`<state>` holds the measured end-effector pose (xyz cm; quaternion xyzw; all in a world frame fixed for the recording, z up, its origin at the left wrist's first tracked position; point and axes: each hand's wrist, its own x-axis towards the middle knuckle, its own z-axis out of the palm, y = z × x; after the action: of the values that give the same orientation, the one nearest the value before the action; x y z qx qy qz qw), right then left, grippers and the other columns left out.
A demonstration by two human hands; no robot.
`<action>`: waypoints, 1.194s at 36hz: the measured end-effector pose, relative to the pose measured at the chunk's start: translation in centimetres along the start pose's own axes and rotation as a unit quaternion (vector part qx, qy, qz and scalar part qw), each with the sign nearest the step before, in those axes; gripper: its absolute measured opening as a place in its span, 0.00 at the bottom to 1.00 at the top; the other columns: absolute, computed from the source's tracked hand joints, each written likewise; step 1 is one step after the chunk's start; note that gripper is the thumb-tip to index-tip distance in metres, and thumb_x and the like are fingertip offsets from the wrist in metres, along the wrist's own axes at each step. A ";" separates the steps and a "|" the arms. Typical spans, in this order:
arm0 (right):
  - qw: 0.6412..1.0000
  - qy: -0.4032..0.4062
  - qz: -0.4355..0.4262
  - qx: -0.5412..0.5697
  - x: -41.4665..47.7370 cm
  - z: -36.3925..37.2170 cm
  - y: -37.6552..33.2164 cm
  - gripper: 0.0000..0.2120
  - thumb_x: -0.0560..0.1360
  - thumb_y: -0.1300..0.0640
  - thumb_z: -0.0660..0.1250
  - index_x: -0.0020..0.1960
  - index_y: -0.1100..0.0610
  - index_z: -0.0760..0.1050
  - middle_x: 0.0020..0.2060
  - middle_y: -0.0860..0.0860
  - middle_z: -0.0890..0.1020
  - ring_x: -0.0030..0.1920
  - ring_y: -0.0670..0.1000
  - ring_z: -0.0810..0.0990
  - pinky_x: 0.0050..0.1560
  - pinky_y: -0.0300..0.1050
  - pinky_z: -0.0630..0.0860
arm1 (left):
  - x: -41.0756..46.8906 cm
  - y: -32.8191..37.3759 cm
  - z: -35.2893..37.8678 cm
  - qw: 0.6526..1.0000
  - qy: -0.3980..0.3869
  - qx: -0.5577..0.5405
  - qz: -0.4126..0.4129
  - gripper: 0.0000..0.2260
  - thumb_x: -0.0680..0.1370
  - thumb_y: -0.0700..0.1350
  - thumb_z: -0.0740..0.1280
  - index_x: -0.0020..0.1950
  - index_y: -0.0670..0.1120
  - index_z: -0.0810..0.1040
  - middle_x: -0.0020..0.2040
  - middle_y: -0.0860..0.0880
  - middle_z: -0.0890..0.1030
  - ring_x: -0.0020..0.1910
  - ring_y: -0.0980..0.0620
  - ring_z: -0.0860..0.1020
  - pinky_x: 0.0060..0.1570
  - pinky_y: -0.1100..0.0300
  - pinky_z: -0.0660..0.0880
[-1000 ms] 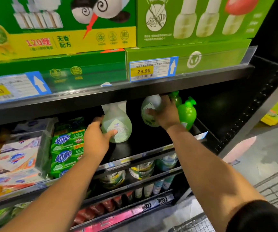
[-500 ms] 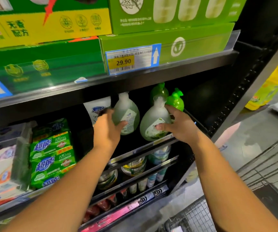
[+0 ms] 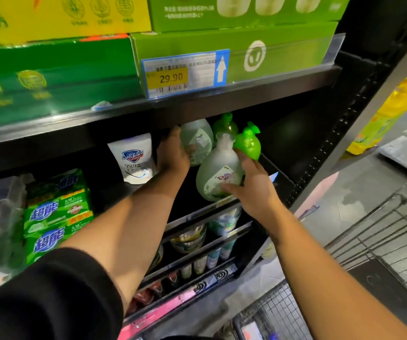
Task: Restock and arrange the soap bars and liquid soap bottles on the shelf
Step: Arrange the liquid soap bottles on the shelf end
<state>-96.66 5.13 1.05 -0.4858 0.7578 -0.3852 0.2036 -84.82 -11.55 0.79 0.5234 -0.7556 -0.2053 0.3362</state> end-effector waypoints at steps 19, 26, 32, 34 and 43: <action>0.992 0.095 0.041 -0.078 1.5 5.5 -1.7 0.48 0.72 0.54 0.76 0.79 0.59 0.47 0.72 0.59 0.61 0.67 0.63 0.70 0.64 0.53 0.71 | -3.8 -7.7 -9.3 0.982 0.116 -0.096 -0.117 0.36 0.61 0.55 0.79 0.62 0.40 0.71 0.61 0.38 0.76 0.59 0.39 0.77 0.61 0.46 0.75; 0.994 0.072 0.062 -0.063 2.5 5.3 -2.0 0.47 0.73 0.54 0.76 0.79 0.59 0.48 0.74 0.59 0.59 0.71 0.61 0.67 0.69 0.51 0.69 | -2.4 -5.2 -9.2 0.975 0.022 -0.129 -0.182 0.23 0.72 0.47 0.78 0.61 0.35 0.76 0.60 0.36 0.80 0.58 0.39 0.80 0.60 0.46 0.75; 0.991 0.074 0.070 -0.089 3.7 5.4 -2.4 0.49 0.71 0.45 0.76 0.78 0.62 0.50 0.72 0.58 0.62 0.72 0.57 0.64 0.70 0.46 0.65 | -4.4 -4.8 -8.6 0.981 0.079 -0.095 -0.150 0.23 0.70 0.47 0.79 0.59 0.39 0.75 0.58 0.36 0.81 0.56 0.39 0.80 0.58 0.47 0.76; 0.990 0.082 0.072 -0.091 4.1 5.7 -2.6 0.49 0.71 0.41 0.74 0.78 0.62 0.51 0.71 0.58 0.62 0.70 0.56 0.64 0.67 0.45 0.65 | -4.8 -5.0 -8.4 0.984 0.093 -0.071 -0.137 0.27 0.70 0.49 0.79 0.62 0.37 0.74 0.57 0.36 0.81 0.55 0.37 0.81 0.57 0.46 0.77; 0.986 0.070 0.076 -0.131 5.4 5.8 -2.6 0.53 0.69 0.39 0.74 0.78 0.65 0.48 0.71 0.58 0.62 0.71 0.57 0.62 0.70 0.47 0.64 | -3.3 -3.4 -10.1 0.977 -0.001 -0.072 -0.201 0.21 0.74 0.53 0.75 0.57 0.37 0.80 0.58 0.37 0.81 0.57 0.40 0.80 0.53 0.55 0.72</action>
<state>-93.58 -2.54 -0.20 -0.4207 0.8490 -0.2988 0.1134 -74.53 -9.31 4.49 0.6387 -0.6185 -0.3232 0.3241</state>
